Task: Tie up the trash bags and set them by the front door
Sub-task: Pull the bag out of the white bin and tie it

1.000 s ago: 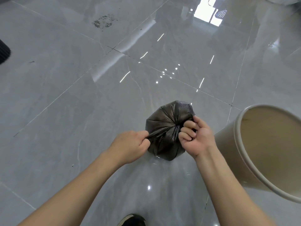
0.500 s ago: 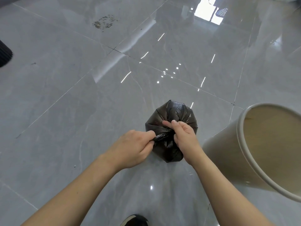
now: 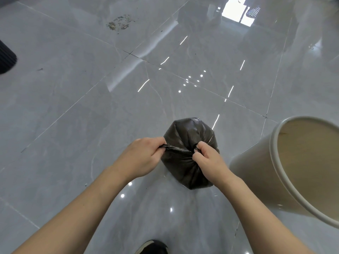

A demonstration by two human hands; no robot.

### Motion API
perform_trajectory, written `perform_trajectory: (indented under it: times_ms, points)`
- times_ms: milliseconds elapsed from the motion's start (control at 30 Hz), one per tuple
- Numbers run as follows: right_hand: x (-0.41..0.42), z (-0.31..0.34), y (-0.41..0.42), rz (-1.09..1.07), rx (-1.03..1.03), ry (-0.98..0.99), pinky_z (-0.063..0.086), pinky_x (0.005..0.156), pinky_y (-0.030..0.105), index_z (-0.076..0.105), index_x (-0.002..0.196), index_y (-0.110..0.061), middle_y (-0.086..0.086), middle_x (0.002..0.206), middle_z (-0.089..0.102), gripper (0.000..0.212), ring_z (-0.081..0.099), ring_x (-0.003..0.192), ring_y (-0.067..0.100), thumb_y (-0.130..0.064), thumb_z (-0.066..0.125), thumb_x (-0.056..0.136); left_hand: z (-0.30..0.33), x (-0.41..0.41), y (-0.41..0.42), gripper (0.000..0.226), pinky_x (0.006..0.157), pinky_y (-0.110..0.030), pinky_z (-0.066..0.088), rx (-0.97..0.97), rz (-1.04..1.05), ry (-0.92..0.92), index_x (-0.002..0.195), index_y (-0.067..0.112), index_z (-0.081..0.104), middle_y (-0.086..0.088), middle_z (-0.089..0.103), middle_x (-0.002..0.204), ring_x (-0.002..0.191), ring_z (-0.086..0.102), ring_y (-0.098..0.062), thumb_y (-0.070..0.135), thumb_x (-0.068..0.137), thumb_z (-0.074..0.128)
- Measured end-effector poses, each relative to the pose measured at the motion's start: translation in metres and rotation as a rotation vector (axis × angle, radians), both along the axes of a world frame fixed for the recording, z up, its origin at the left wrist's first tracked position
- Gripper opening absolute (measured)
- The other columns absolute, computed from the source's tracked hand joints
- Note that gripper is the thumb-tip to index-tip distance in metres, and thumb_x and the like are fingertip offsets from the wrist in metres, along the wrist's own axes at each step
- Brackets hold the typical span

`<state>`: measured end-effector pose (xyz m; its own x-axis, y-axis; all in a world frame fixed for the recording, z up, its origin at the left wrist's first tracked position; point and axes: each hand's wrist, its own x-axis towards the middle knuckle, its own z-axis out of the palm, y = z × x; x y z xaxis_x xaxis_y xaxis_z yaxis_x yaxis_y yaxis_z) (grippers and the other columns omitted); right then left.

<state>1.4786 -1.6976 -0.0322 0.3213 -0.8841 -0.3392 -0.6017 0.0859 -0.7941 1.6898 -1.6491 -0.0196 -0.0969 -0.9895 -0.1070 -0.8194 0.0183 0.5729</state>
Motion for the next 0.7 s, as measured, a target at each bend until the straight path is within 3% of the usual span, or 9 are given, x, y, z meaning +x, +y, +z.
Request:
perform_trajectory:
  times_ms: [167, 333, 400, 467, 567, 633, 700]
  points:
    - [-0.001, 0.01, -0.004, 0.194, 0.065, 0.182, 0.032, 0.06, 0.031, 0.039, 0.075, -0.018, -0.003, 0.067, 0.043, 0.013, 0.039, 0.062, 0.013, -0.021, 0.051, 0.081, -0.001, -0.003, -0.019, 0.013, 0.077, -0.035, 0.041, -0.045, -0.002, 0.089, 0.078, 0.026, 0.05, 0.011, 0.053, 0.08, 0.084, 0.052, -0.018, 0.025, 0.089, 0.045]
    - [0.007, 0.026, -0.007, 0.354, 0.059, 0.266, 0.045, 0.076, 0.04, 0.048, 0.088, -0.013, 0.003, 0.085, 0.062, 0.018, 0.056, 0.08, 0.021, -0.031, 0.048, 0.091, 0.007, -0.024, -0.033, 0.021, 0.093, -0.022, 0.043, 0.019, 0.19, 0.619, 0.093, 0.023, 0.061, 0.004, 0.067, 0.108, 0.103, 0.058, -0.01, 0.009, 0.097, 0.046]
    - [0.009, 0.034, -0.007, 0.394, 0.052, 0.264, 0.045, 0.076, 0.038, 0.048, 0.081, -0.018, 0.0, 0.084, 0.061, 0.018, 0.056, 0.081, 0.019, -0.031, 0.048, 0.092, 0.006, -0.031, -0.038, 0.024, 0.093, -0.028, 0.047, 0.033, 0.218, 0.761, 0.092, 0.022, 0.06, -0.002, 0.07, 0.105, 0.101, 0.062, -0.017, 0.009, 0.099, 0.042]
    - [0.011, 0.038, -0.007, 0.4, -0.01, 0.271, 0.04, 0.066, 0.034, 0.044, 0.074, -0.015, -0.002, 0.074, 0.053, 0.022, 0.05, 0.07, 0.015, -0.028, 0.049, 0.091, 0.003, -0.036, -0.04, 0.019, 0.086, -0.036, 0.052, 0.024, 0.248, 0.837, 0.09, 0.019, 0.055, -0.008, 0.07, 0.09, 0.09, 0.065, -0.025, 0.014, 0.099, 0.04]
    - [0.008, 0.035, -0.004, 0.218, -0.171, 0.213, 0.034, 0.062, 0.03, 0.043, 0.07, -0.007, 0.0, 0.081, 0.047, 0.026, 0.047, 0.072, 0.016, -0.022, 0.051, 0.09, -0.002, -0.042, -0.042, 0.016, 0.076, -0.025, 0.047, -0.012, 0.321, 0.821, 0.093, 0.016, 0.052, 0.002, 0.062, 0.067, 0.068, 0.058, -0.008, 0.013, 0.101, 0.039]
    - [0.003, 0.033, 0.001, 0.121, -0.242, 0.19, 0.039, 0.068, 0.031, 0.044, 0.068, -0.009, -0.001, 0.094, 0.046, 0.025, 0.051, 0.079, 0.019, -0.022, 0.05, 0.089, -0.005, -0.045, -0.042, 0.017, 0.073, -0.024, 0.045, -0.004, 0.336, 0.836, 0.093, 0.017, 0.052, 0.0, 0.061, 0.065, 0.065, 0.056, -0.009, 0.014, 0.102, 0.039]
    - [-0.001, 0.028, 0.008, 0.17, -0.366, 0.301, 0.039, 0.062, 0.032, 0.04, 0.07, -0.015, -0.003, 0.092, 0.043, 0.023, 0.049, 0.074, 0.021, -0.026, 0.05, 0.088, -0.01, -0.047, -0.04, 0.017, 0.069, -0.03, 0.044, 0.014, 0.323, 0.795, 0.092, 0.018, 0.053, -0.001, 0.057, 0.062, 0.062, 0.052, -0.012, 0.015, 0.101, 0.04]
